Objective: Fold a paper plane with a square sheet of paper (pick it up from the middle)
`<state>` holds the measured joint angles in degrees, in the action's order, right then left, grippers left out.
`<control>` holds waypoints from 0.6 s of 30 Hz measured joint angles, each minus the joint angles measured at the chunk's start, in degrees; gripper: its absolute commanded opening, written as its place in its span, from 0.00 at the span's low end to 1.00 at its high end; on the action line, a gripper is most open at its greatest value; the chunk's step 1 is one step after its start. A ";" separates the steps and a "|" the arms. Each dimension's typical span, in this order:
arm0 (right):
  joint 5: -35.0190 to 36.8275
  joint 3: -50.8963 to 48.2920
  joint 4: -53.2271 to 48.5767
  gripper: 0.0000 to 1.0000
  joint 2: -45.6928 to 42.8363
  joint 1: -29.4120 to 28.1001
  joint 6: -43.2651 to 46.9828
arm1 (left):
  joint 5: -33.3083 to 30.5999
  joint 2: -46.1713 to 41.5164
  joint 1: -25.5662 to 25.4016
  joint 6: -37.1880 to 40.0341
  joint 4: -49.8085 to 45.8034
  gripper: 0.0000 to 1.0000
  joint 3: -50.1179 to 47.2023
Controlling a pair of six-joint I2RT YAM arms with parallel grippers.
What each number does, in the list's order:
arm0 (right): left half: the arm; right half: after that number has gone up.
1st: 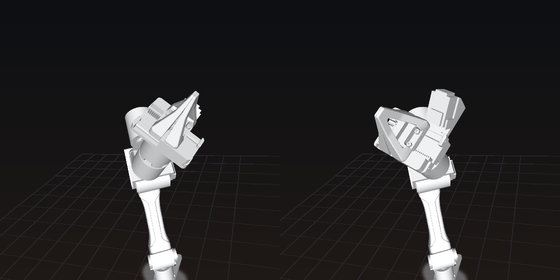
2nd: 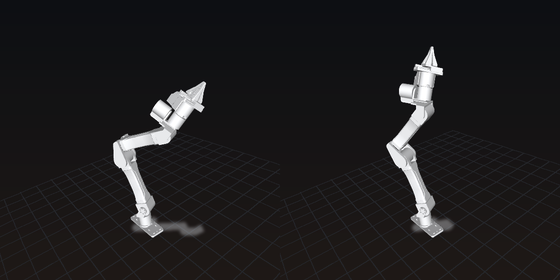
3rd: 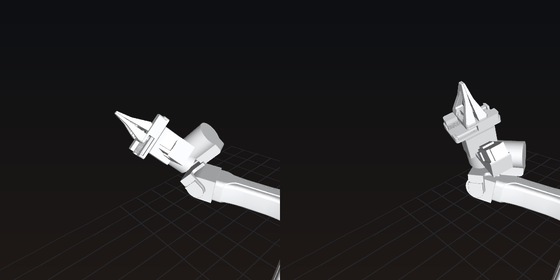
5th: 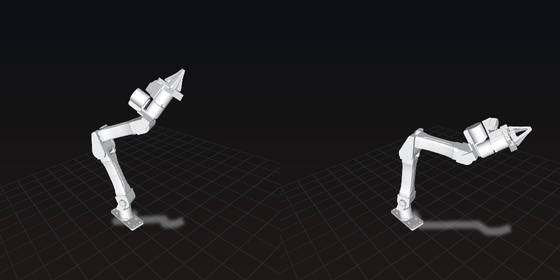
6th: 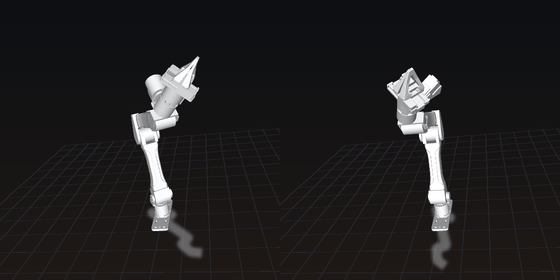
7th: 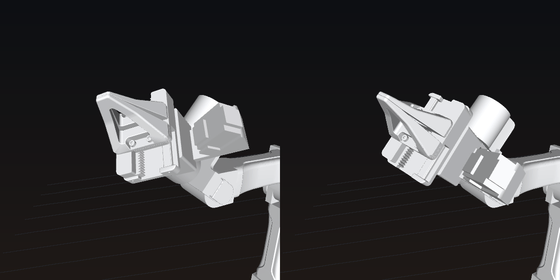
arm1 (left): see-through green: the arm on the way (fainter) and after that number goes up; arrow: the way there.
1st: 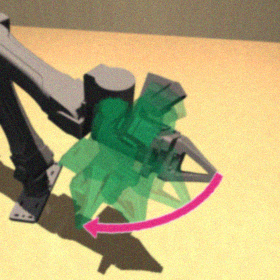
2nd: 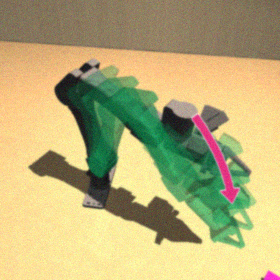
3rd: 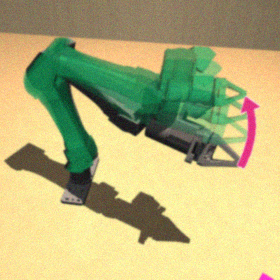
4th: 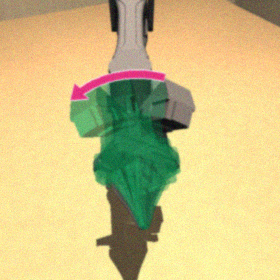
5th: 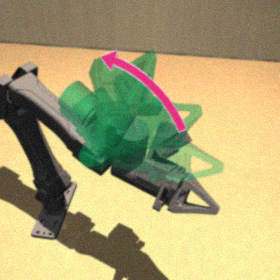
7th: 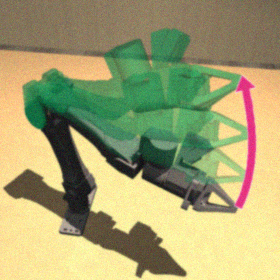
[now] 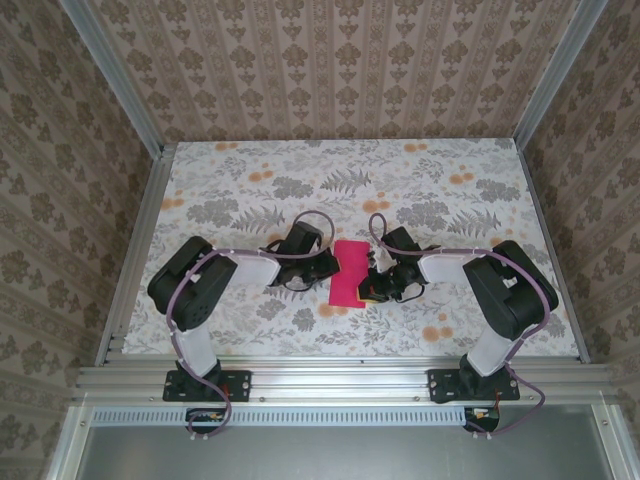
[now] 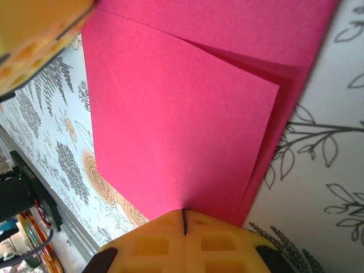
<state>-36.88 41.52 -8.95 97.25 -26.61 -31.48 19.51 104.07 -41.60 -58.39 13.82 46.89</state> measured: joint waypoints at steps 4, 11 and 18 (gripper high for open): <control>-0.02 0.00 0.17 0.03 0.11 -0.02 0.00 | 1.07 -0.24 0.79 0.61 1.29 0.07 -1.07; -0.09 0.00 0.48 0.03 0.22 -0.02 0.00 | 0.57 -2.32 3.32 1.95 1.01 0.09 -3.04; -0.11 0.00 0.48 0.04 0.22 -0.02 -0.02 | -1.60 -6.43 5.31 4.31 -4.79 0.10 -2.82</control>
<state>-36.99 41.52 -8.47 97.47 -26.63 -31.51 17.91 97.65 -36.29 -54.08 9.04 44.07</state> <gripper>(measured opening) 0.048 0.098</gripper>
